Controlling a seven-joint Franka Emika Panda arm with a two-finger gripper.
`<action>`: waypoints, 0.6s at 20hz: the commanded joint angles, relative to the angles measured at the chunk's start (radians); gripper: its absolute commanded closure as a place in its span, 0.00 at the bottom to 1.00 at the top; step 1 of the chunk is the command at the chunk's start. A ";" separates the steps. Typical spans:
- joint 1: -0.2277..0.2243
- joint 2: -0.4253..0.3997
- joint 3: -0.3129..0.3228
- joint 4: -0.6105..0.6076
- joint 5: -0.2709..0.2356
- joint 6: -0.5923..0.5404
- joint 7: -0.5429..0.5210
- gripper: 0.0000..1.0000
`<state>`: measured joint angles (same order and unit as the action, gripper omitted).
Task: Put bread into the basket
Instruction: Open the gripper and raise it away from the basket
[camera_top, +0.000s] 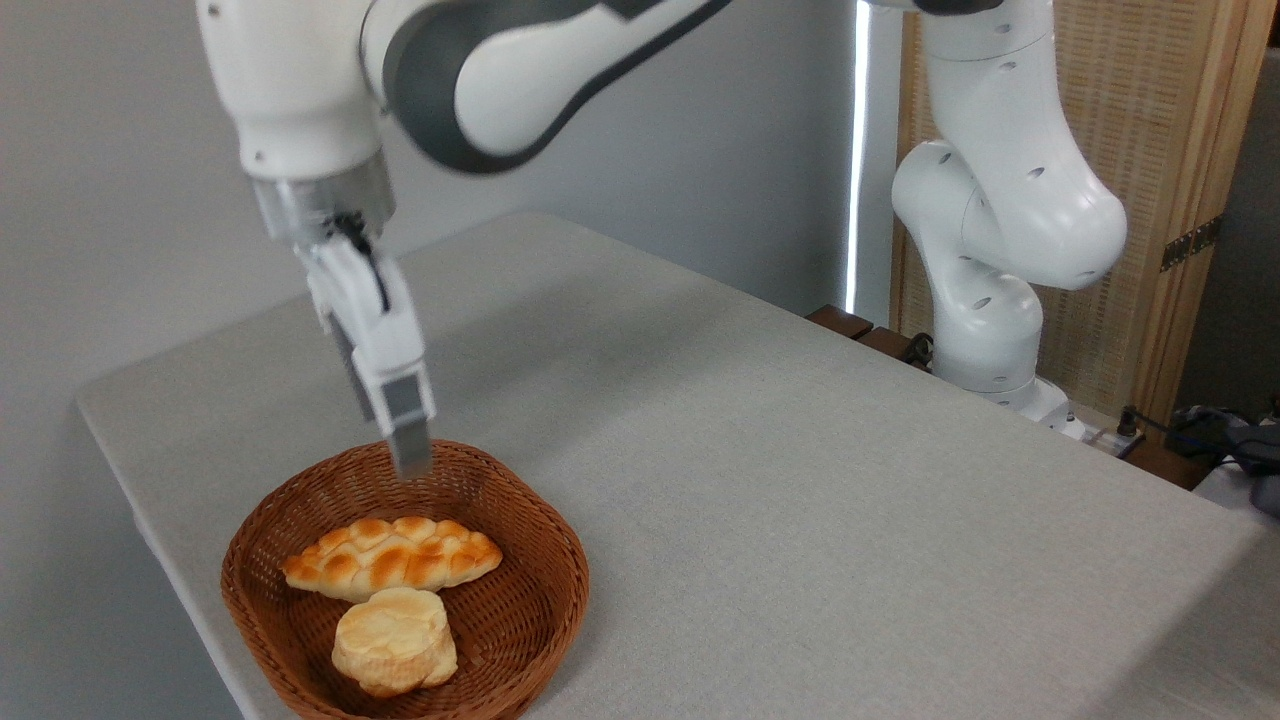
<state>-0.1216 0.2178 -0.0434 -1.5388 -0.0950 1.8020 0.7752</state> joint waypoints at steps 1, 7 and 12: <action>0.085 -0.158 -0.019 -0.018 -0.011 -0.142 -0.065 0.00; 0.111 -0.273 -0.039 -0.159 0.001 -0.087 -0.189 0.00; 0.109 -0.273 -0.035 -0.162 0.032 -0.090 -0.154 0.00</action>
<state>-0.0231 -0.0295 -0.0730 -1.6768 -0.0732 1.6931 0.6073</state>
